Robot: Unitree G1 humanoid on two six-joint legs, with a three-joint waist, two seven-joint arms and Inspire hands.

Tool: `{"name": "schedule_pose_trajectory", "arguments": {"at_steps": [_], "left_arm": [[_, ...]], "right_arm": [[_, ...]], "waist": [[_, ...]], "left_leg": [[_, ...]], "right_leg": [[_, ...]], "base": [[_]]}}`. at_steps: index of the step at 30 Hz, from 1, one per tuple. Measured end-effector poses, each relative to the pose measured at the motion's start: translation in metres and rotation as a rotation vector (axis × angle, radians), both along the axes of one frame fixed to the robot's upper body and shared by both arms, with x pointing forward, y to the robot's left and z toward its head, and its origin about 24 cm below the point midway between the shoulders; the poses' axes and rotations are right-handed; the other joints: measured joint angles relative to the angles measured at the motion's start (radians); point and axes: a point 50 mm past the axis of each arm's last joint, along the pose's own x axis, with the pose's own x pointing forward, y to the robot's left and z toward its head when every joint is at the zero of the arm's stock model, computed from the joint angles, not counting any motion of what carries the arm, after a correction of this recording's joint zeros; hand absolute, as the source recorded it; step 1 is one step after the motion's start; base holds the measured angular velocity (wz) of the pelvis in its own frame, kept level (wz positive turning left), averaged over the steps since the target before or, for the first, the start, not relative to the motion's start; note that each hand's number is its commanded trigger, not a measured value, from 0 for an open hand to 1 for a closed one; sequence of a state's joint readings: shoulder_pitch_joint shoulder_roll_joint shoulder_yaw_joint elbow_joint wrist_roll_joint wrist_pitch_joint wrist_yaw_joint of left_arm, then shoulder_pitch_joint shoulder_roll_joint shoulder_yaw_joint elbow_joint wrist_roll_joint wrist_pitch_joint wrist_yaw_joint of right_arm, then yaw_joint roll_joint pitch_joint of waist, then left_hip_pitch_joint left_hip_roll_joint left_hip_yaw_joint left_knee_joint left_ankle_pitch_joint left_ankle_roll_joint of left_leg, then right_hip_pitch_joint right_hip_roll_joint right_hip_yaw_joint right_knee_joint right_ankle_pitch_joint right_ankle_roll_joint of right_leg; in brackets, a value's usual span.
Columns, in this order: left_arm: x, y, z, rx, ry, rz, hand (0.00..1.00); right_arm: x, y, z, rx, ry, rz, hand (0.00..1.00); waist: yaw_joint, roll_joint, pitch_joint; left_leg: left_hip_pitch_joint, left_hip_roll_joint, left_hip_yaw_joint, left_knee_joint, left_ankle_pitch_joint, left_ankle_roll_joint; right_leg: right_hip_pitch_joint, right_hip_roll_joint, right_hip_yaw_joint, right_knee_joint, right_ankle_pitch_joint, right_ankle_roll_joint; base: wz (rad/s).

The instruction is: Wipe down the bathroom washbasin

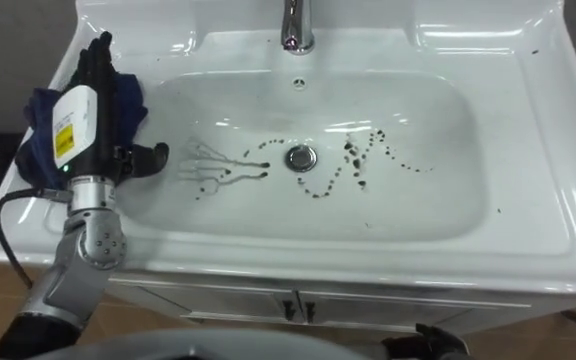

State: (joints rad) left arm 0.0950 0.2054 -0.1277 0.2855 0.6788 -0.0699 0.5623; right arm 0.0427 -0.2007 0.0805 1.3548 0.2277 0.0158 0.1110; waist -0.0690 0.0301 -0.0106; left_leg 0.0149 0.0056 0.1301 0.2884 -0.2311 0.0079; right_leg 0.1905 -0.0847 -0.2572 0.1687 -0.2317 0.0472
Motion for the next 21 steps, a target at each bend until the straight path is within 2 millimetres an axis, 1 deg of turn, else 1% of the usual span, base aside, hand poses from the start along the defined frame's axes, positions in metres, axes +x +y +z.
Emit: {"name": "schedule_pose_trajectory", "arguments": {"at_steps": [1, 5, 8, 12, 14, 16, 21], "left_arm": [[-0.001, 0.005, -0.002, 0.005, 0.006, 0.022, 0.0], [-0.003, 0.016, -0.004, 0.022, 0.018, 0.091, 0.0], [-0.008, 0.019, -0.007, 0.032, 0.017, 0.116, 0.0], [-0.014, 0.022, -0.016, 0.041, 0.053, 0.14, 0.0], [-0.015, 0.023, -0.017, 0.043, 0.052, 0.145, 0.0], [-0.015, 0.023, -0.016, 0.044, 0.048, 0.147, 0.0], [-0.016, 0.023, -0.018, 0.046, 0.052, 0.151, 0.0]], "right_arm": [[0.0, 0.0, 0.0, 0.001, 0.002, -0.007, 0.0], [-0.001, 0.0, 0.0, 0.002, 0.006, -0.014, 0.0], [0.0, 0.0, 0.0, -0.006, 0.003, -0.02, 0.0], [-0.001, 0.0, 0.0, -0.016, 0.006, -0.024, 0.0], [-0.002, 0.0, 0.0, -0.019, 0.007, -0.025, 0.0], [-0.002, 0.0, 0.0, -0.018, 0.007, -0.032, 0.0], [-0.002, 0.0, 0.0, -0.02, 0.007, -0.029, 0.0]], "waist": [[0.0, 0.001, 0.0003], [-0.001, 0.003, 0.0004], [-0.002, 0.001, 0.0006], [0.003, -0.002, 0.0021], [0.007, -0.004, 0.0027], [0.018, -0.003, 0.0026], [0.019, -0.003, 0.0026]], "left_leg": [[0.007, 0.0, 0.004, -0.004, 0.0, 0.0], [0.01, 0.0, 0.003, -0.008, 0.0, 0.0], [0.017, 0.0, 0.004, -0.018, 0.001, -0.002], [0.029, -0.001, 0.008, -0.025, 0.005, -0.004], [0.032, -0.001, 0.011, -0.029, 0.005, -0.004], [0.034, 0.0, 0.02, -0.031, 0.005, -0.004], [0.041, 0.0, 0.026, -0.036, 0.005, -0.004]], "right_leg": [[0.0, 0.0, 0.007, 0.0, 0.0, 0.0], [-0.001, 0.0, 0.008, -0.001, 0.0, 0.0], [0.0, 0.0, 0.011, -0.001, 0.0, 0.0], [0.002, 0.0, 0.02, -0.001, 0.0, 0.0], [0.002, 0.0, 0.024, -0.001, 0.0, 0.0], [0.0, 0.0, 0.031, -0.003, 0.0, 0.0], [0.001, 0.0, 0.036, -0.002, 0.0, 0.0]], "base": [[-0.13], [-0.03], [0.0], [-0.05], [-0.06], [-0.09], [-0.05]]}}
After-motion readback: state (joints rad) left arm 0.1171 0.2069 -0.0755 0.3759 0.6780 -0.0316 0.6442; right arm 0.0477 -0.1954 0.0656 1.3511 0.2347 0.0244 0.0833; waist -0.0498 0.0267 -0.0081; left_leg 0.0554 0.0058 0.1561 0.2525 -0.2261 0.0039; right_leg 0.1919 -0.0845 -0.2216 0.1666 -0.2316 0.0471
